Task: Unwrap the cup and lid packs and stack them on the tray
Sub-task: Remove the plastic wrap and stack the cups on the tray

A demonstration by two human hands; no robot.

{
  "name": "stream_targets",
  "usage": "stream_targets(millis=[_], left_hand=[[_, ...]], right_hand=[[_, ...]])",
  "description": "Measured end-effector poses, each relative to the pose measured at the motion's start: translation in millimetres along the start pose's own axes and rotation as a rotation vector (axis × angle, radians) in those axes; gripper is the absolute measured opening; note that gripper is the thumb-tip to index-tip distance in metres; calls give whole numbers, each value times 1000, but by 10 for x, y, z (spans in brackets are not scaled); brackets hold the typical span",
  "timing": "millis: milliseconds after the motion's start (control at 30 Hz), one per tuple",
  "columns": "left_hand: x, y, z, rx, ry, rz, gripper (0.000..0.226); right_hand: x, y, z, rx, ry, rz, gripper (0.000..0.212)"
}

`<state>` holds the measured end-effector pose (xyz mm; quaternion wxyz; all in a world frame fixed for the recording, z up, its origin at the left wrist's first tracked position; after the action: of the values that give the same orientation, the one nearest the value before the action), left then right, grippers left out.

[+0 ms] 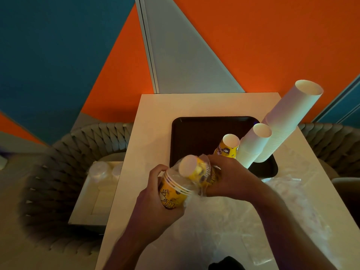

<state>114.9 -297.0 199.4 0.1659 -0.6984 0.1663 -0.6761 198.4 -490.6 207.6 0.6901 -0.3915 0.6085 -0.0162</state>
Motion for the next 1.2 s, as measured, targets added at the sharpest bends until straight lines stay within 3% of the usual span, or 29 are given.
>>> stream_targets(millis=[267, 400, 567, 1200], left_hand=[[68, -63, 20, 53, 6, -39, 88], [63, -84, 14, 73, -7, -49, 85], [56, -50, 4, 63, -17, -64, 84], [13, -35, -13, 71, -1, -52, 86]], right_hand=[[136, -202, -12, 226, 10, -57, 52], [94, -538, -55, 457, 17, 29, 73], [113, -765, -33, 591, 6, 89, 77], [709, -516, 59, 636, 245, -193, 42]])
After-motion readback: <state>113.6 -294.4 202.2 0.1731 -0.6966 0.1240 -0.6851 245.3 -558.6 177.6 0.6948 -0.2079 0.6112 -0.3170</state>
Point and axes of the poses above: each hand's wrist, its own z-axis towards the middle knuckle, its own y-axis out of the palm, x = y × z, the point moved 6 cm from there along z, towards the middle knuckle
